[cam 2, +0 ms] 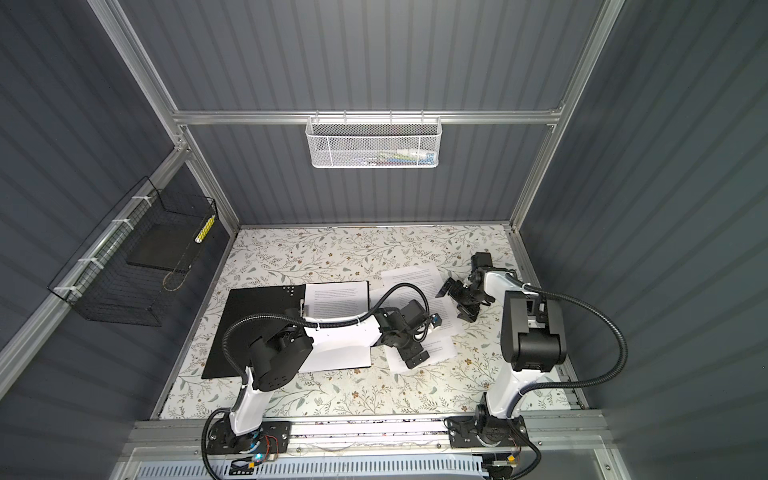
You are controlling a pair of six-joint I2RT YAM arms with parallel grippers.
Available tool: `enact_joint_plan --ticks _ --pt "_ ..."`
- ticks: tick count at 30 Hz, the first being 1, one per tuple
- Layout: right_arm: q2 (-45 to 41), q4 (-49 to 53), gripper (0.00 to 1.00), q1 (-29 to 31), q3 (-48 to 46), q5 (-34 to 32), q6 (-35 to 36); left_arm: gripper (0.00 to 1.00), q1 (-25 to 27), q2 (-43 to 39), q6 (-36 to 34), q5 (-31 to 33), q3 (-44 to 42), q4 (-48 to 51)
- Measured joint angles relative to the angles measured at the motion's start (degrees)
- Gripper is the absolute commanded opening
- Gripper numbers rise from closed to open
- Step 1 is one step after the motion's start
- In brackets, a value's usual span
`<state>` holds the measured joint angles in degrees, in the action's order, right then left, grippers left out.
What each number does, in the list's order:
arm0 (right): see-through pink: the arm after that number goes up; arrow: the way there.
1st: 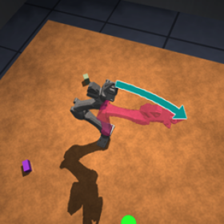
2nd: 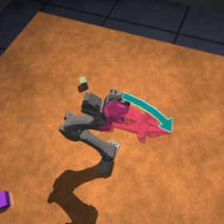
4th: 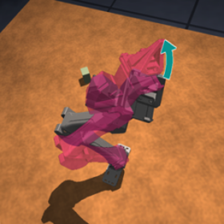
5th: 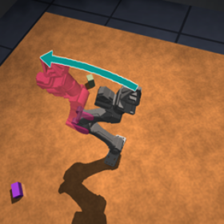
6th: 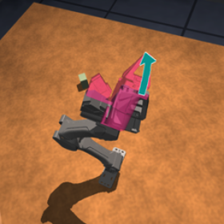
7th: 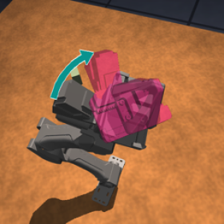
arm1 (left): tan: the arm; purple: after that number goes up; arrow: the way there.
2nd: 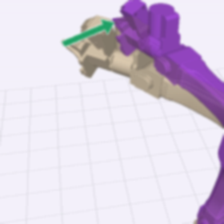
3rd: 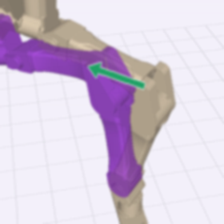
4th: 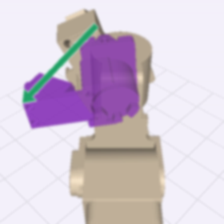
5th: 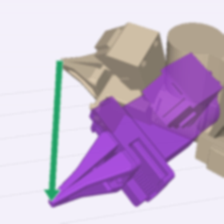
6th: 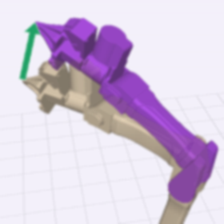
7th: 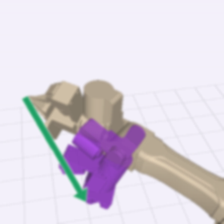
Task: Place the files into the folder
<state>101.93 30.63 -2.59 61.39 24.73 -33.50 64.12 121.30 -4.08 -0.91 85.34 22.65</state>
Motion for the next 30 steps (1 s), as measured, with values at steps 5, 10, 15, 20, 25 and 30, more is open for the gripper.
enact_joint_plan --ticks 5,10,15,20,25,30 --pt "-0.8 -1.4 0.99 -0.9 -1.2 -0.1 -0.9 1.00 0.0 0.0 0.0 -0.2 0.0 0.0" --pt "-1.2 -1.8 0.99 -1.8 -1.6 -1.0 -1.0 1.00 -0.1 0.0 0.0 -0.2 0.0 0.0" --pt "-1.3 -1.8 0.99 -1.8 -1.6 -1.5 -1.0 1.00 -0.1 0.0 0.0 -0.3 0.0 0.0" --pt "-1.3 -1.7 0.99 -1.2 -1.7 -1.8 -0.5 1.00 -0.2 0.0 0.0 -0.6 0.1 0.2" --pt "-0.9 0.1 0.99 0.0 -0.8 -1.8 0.5 1.00 -0.2 0.0 0.0 -1.2 0.7 1.0" --pt "0.9 2.4 0.99 1.1 1.4 -0.9 1.5 1.00 -0.2 0.3 -0.1 -1.8 1.5 2.2"
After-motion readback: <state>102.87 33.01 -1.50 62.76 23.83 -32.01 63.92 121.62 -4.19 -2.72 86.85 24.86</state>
